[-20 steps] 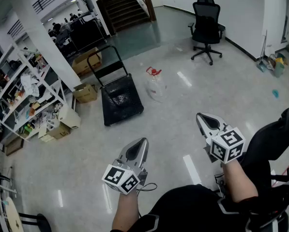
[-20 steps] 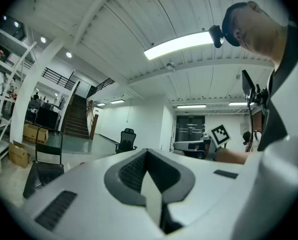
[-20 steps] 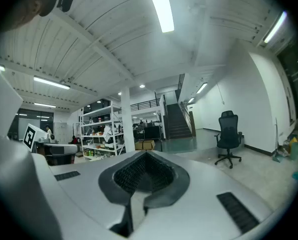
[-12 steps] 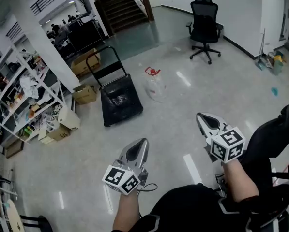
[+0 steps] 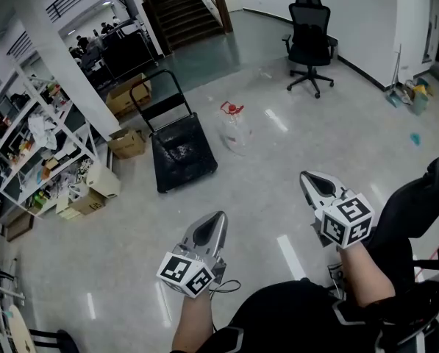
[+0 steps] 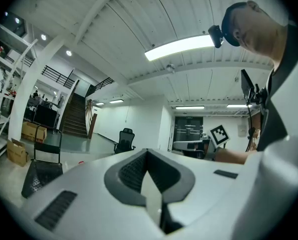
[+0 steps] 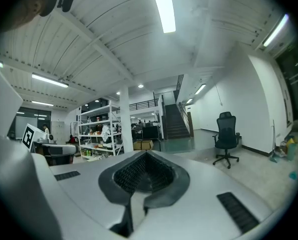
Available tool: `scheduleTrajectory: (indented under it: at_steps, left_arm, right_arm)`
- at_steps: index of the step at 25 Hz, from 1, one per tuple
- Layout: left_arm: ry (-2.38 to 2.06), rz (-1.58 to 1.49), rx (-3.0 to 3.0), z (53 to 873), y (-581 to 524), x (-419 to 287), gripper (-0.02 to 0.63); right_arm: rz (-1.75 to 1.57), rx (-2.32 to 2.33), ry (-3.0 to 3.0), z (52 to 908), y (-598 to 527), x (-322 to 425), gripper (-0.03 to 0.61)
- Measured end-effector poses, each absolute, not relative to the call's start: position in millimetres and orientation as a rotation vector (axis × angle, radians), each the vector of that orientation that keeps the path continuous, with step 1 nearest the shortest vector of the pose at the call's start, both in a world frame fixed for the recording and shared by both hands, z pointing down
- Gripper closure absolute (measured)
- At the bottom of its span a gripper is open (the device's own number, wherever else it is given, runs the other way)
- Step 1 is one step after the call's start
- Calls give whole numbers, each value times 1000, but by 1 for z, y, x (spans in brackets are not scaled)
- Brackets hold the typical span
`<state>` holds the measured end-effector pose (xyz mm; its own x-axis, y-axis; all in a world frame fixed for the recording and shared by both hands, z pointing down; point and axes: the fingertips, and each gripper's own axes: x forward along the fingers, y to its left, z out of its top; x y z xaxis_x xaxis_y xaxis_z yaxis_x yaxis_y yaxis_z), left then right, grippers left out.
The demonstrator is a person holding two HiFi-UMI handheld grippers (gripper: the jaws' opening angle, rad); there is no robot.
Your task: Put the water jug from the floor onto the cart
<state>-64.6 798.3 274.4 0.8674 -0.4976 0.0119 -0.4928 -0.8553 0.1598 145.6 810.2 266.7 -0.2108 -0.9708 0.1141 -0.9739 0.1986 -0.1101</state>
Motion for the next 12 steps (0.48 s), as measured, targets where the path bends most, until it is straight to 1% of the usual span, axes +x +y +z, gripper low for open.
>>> scheduleTrajectory:
  at_steps: [12]
  left_arm:
    - [-713,-56,2897,290,779,-99,621]
  right_arm:
    - [282,2002,-2376,280,797,112,584]
